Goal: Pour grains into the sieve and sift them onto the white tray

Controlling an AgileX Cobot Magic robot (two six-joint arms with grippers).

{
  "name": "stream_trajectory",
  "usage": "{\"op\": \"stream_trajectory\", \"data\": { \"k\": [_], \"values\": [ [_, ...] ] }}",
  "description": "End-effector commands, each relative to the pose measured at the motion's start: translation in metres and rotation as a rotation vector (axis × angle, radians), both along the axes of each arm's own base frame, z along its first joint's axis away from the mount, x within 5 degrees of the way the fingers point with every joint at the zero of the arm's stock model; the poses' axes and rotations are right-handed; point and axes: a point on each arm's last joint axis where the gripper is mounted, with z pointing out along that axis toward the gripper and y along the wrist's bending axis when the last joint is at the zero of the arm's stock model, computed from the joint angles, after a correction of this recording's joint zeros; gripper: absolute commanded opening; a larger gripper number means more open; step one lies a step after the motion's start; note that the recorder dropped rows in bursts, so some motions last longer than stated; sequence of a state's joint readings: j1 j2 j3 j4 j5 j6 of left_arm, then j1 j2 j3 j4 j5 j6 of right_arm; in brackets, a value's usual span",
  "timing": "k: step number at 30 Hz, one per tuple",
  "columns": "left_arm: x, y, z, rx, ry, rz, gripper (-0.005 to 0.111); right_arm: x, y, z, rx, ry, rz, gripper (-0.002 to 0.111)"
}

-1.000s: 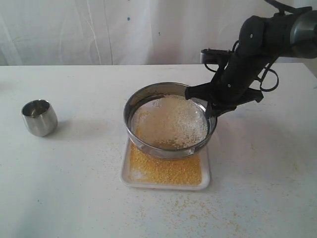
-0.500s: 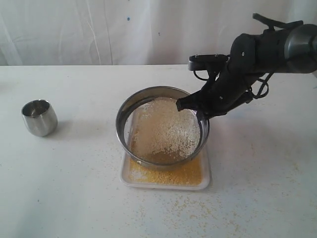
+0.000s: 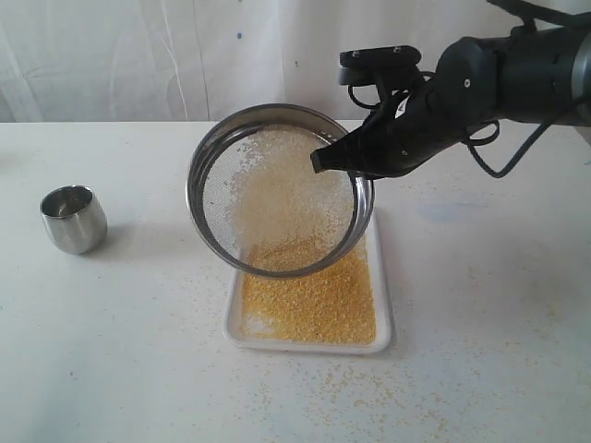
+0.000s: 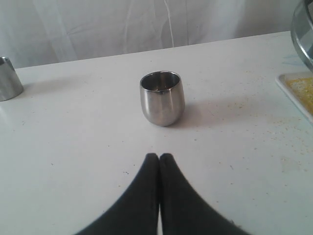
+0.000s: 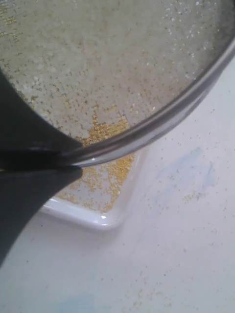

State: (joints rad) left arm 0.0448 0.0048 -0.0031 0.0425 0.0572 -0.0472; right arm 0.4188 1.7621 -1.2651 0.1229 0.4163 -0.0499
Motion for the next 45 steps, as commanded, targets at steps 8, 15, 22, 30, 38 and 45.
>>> {"op": "stream_trajectory", "data": {
  "k": [8, 15, 22, 30, 38, 45],
  "values": [
    [0.000, 0.000, 0.000, -0.007, -0.007, 0.000, 0.000, 0.003, -0.003, 0.015, -0.056, -0.138, 0.039, 0.000],
    [0.000, 0.000, 0.000, -0.007, -0.007, 0.000, 0.000, 0.006, -0.003, 0.021, -0.054, -0.173, 0.033, 0.000],
    [0.000, 0.000, 0.000, -0.007, -0.007, 0.000, 0.000, -0.001, -0.021, 0.020, -0.136, 0.136, -0.038, 0.000],
    [0.000, 0.000, 0.000, -0.007, -0.007, 0.000, 0.000, 0.050, -0.043, 0.004, -0.021, 0.374, -0.165, 0.000],
    [0.000, 0.000, 0.000, -0.007, -0.007, 0.000, 0.000, 0.057, -0.035, -0.019, -0.037, 0.422, -0.098, 0.000],
    [0.000, 0.000, 0.000, -0.007, -0.007, 0.000, 0.000, 0.039, -0.019, -0.034, 0.034, 0.624, 0.001, 0.000]
  ]
}}
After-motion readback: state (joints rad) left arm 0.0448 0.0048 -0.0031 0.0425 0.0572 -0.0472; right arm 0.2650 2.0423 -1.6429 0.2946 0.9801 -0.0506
